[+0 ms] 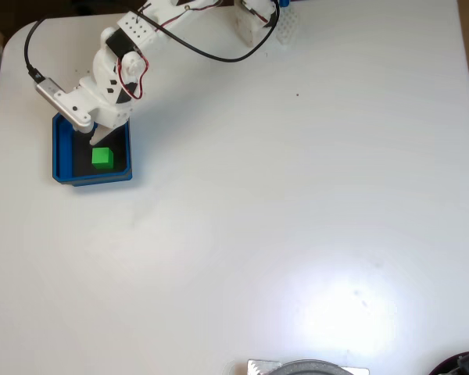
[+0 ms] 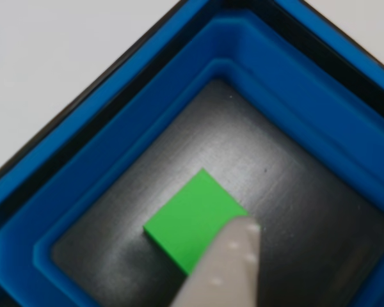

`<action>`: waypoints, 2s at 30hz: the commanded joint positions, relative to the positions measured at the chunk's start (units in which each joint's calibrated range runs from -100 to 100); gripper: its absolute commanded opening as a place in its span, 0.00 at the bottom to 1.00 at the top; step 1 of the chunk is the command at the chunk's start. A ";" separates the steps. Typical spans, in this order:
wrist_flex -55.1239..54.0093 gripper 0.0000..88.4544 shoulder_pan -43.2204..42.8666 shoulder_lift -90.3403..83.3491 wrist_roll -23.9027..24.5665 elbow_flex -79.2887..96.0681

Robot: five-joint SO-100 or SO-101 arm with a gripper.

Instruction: Pick up green cube and drop it in the blue box

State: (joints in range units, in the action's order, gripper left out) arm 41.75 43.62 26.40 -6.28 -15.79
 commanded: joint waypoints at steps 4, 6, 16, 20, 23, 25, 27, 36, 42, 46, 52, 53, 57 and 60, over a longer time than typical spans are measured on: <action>-0.37 0.21 0.50 -3.99 -0.05 -2.97; -0.37 0.21 0.50 -5.91 0.00 -1.89; -0.29 0.21 0.12 -20.63 0.10 9.33; -0.29 0.21 -0.49 -30.08 0.10 18.76; -0.29 0.21 -1.86 -37.35 0.10 26.12; -0.29 0.21 -2.70 -42.03 0.10 31.14; -0.37 0.21 -4.00 -46.63 0.10 36.17; -0.37 0.21 -8.66 -69.38 0.15 58.16; -0.37 0.21 -10.95 -84.51 0.15 71.54; -0.37 0.21 -12.55 -92.95 0.20 79.62; -0.37 0.21 -14.46 -104.49 0.20 90.03; -0.37 0.21 -14.84 -106.33 0.20 91.56; -0.37 0.21 -16.67 -113.02 0.20 96.94; -0.37 0.21 -17.66 -117.45 0.20 100.35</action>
State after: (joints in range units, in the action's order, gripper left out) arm 41.75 27.20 -85.55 -6.28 82.10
